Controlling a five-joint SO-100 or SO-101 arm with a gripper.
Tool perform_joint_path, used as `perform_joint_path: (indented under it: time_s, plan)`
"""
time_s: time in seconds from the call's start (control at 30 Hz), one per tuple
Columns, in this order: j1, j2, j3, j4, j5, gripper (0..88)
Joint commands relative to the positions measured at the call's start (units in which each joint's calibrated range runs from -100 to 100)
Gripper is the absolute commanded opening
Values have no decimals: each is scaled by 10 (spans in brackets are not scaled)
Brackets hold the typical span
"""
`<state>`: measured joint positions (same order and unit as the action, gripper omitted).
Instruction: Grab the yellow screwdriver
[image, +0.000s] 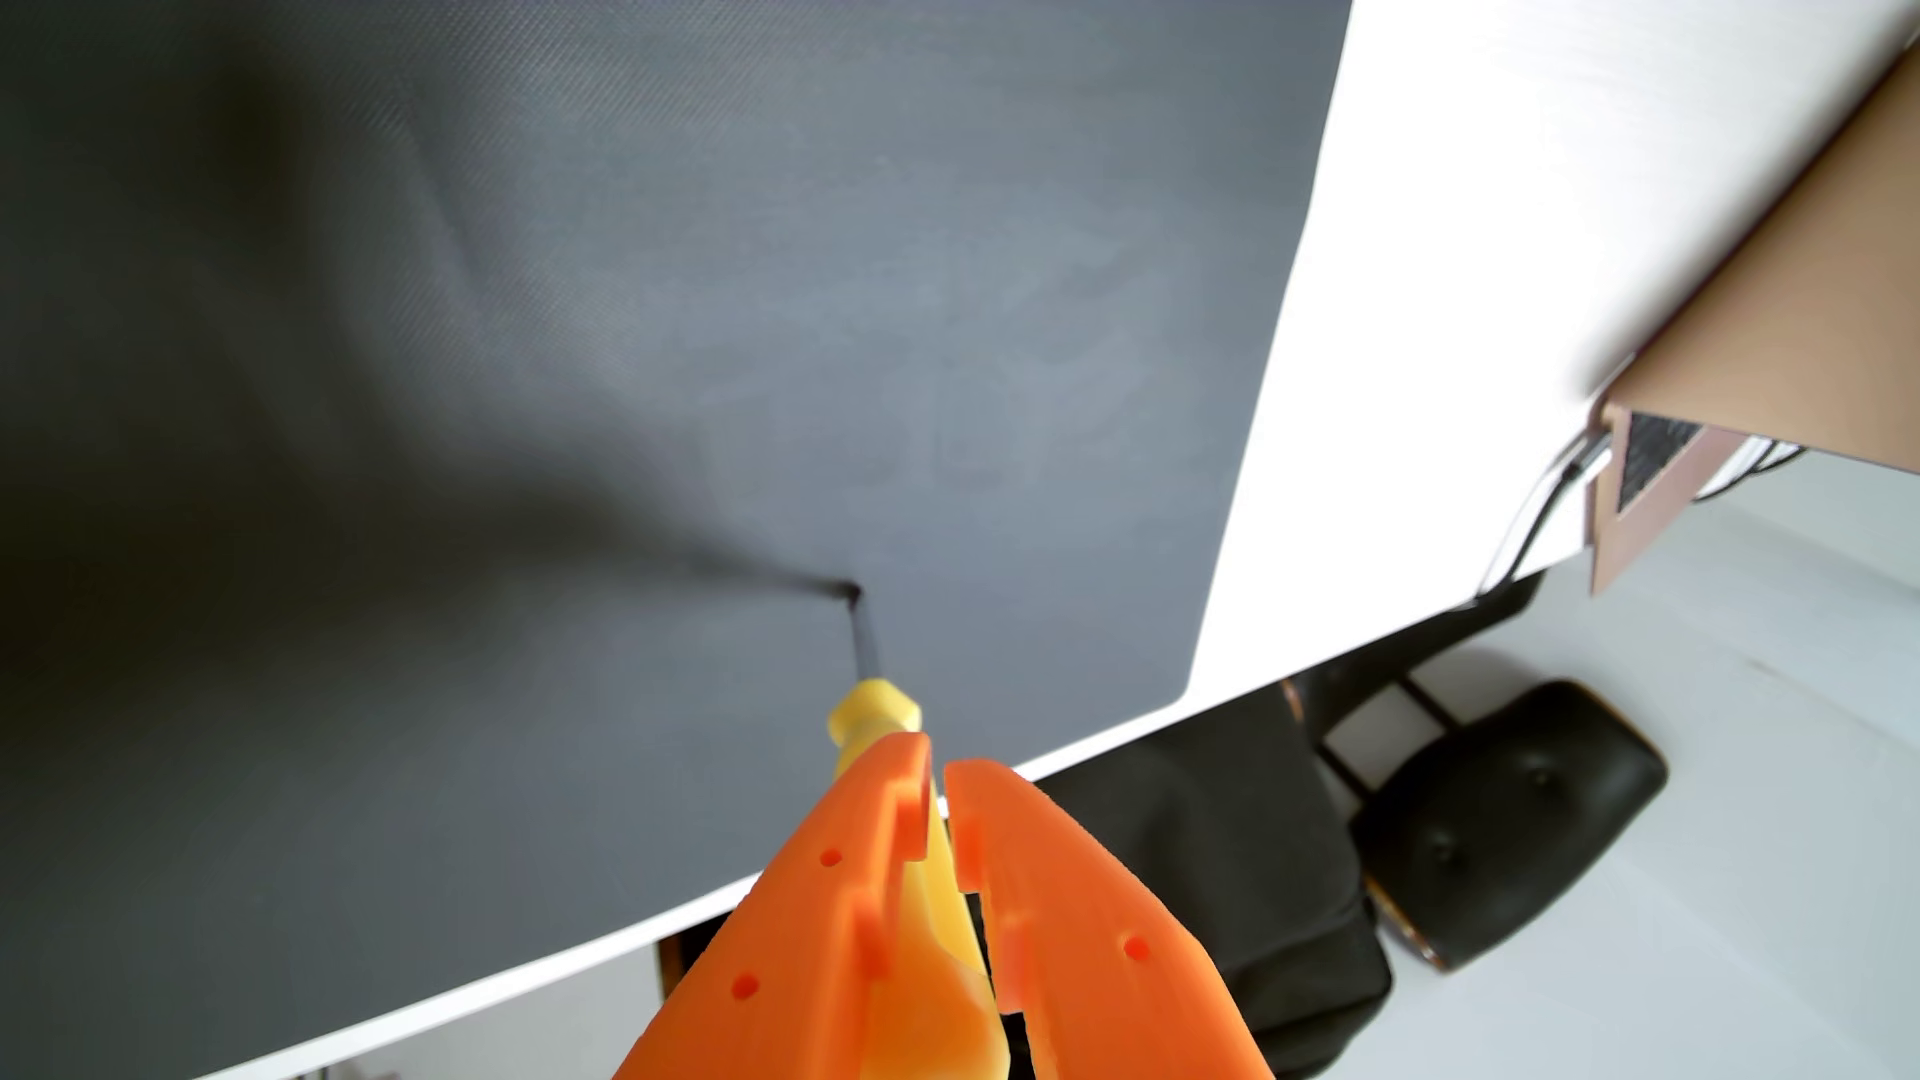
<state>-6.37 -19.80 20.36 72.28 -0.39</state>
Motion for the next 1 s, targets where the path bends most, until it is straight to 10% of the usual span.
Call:
perform_joint_path:
  time_s: [0.0,0.97]
  plan:
    - [3,-14,-15,1,1,8]
    - [3,-21,-8,-1,1,8]
